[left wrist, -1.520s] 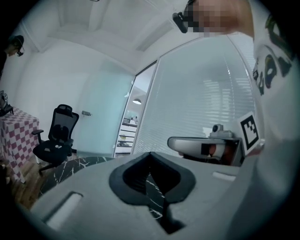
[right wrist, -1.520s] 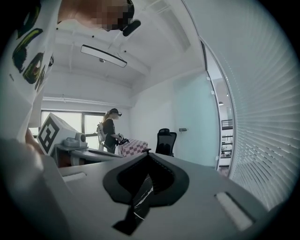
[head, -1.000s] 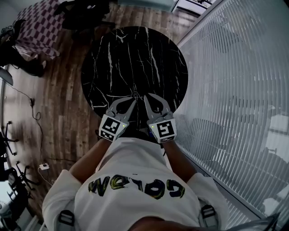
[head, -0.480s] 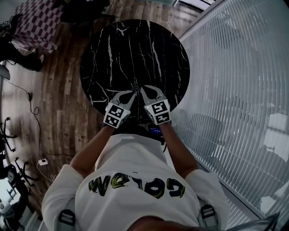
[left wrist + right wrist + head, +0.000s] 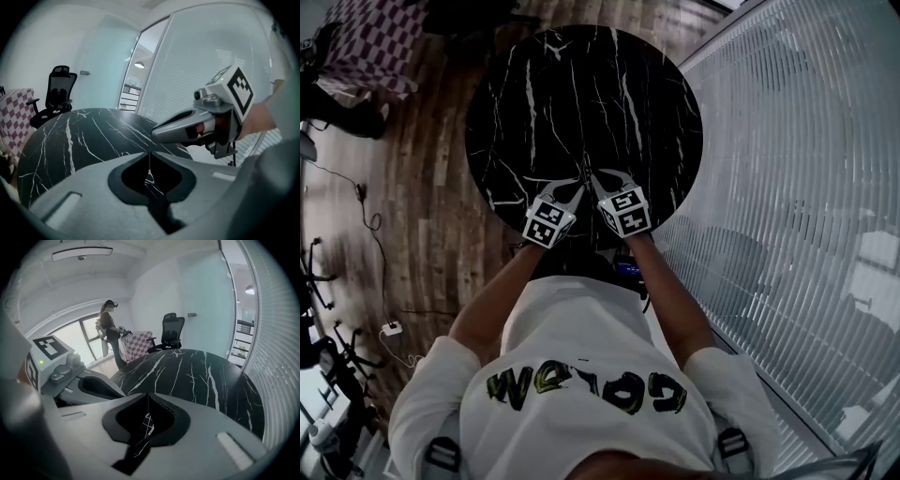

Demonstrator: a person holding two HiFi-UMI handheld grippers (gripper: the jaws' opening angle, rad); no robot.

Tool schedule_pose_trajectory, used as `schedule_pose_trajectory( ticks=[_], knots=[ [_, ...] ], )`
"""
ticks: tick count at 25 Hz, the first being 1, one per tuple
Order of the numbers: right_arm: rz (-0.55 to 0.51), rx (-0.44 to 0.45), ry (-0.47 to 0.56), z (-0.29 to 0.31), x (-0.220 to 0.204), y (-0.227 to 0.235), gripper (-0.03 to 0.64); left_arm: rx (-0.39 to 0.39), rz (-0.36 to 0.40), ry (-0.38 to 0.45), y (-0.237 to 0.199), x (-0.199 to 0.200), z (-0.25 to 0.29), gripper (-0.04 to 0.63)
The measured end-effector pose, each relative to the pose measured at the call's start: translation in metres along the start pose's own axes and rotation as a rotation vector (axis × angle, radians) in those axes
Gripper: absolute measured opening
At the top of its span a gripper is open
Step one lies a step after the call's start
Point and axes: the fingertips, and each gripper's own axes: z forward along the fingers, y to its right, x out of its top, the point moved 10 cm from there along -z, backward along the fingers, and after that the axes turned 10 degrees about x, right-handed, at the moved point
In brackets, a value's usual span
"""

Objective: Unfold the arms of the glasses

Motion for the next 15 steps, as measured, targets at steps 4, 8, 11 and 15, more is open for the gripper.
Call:
schedule_pose_trajectory(
  ticks=[4,8,11,15],
  knots=[
    [0.049,-0.011,-0.055,0.017,-0.016,0.011,0.020,0.000,-0.009,-0.049,-0.005,-0.018,0.011,0.018],
    [0.088,-0.013,-0.085,0.032,-0.028,0.024,0.026,-0.001,-0.006,-0.058,-0.009,-0.025,0.024,0.018],
    [0.109,-0.012,-0.108,0.041,-0.036,0.026,0.029,0.007,-0.005,-0.082,-0.012,-0.033,0.031,0.018],
    [0.124,-0.015,-0.134,0.051,-0.042,0.030,0.041,0.012,-0.013,-0.112,-0.015,-0.042,0.041,0.035]
  ],
)
